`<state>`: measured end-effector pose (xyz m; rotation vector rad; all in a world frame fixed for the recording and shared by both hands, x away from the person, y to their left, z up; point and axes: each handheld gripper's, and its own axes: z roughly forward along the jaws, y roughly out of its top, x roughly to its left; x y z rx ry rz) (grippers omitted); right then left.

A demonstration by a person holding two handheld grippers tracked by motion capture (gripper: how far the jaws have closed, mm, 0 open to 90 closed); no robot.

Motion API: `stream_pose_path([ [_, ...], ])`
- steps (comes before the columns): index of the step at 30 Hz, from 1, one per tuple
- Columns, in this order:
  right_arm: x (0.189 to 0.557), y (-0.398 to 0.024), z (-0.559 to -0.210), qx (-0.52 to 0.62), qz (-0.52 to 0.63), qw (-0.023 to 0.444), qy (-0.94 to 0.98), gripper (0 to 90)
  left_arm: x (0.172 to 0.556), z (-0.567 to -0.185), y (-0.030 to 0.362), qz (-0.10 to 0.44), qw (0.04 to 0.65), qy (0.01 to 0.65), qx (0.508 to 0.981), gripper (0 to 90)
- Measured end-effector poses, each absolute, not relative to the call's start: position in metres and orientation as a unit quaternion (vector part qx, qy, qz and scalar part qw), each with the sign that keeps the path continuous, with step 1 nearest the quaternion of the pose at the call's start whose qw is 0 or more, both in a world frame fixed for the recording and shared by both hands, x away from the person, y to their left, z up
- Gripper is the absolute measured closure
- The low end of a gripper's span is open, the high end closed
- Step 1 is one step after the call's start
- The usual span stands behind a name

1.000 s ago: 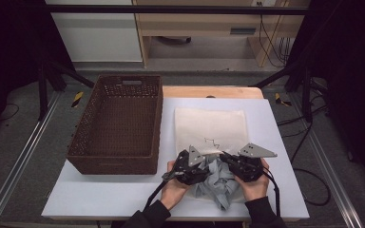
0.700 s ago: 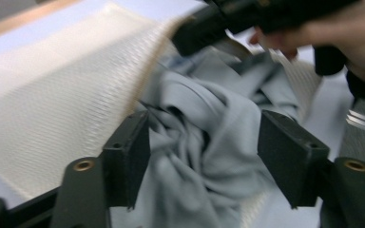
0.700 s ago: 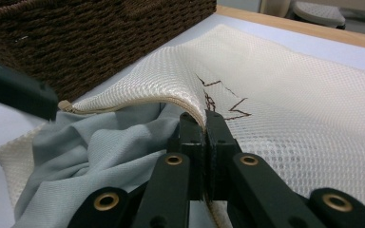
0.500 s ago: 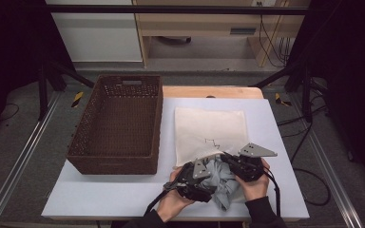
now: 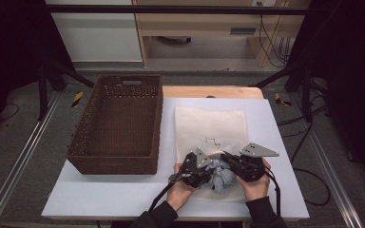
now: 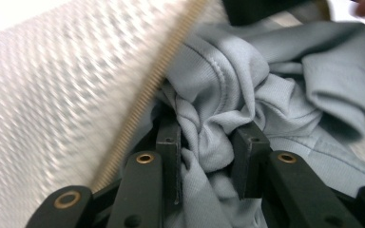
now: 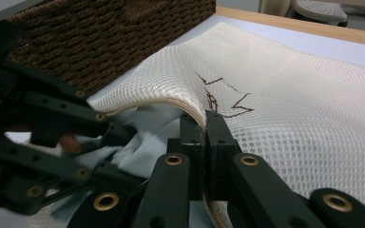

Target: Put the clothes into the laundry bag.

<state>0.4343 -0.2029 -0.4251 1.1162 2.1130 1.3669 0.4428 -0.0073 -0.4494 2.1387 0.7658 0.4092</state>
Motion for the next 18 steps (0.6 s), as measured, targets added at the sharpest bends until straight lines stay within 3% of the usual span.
stream_pose_path([
  [7,0.435,-0.201,-0.427,0.397,0.481,0.195,0.757,88.0,0.454,-0.464,-0.011,0.161,0.396,0.311,0.849,61.6],
  [14,0.436,-0.202,-0.43,0.402,0.479,0.194,0.756,87.8,0.432,-0.441,0.005,0.14,0.416,0.281,0.854,35.0],
  [18,0.436,-0.203,-0.429,0.403,0.478,0.196,0.755,87.8,0.41,-0.424,0.012,0.127,0.434,0.258,0.854,30.9],
])
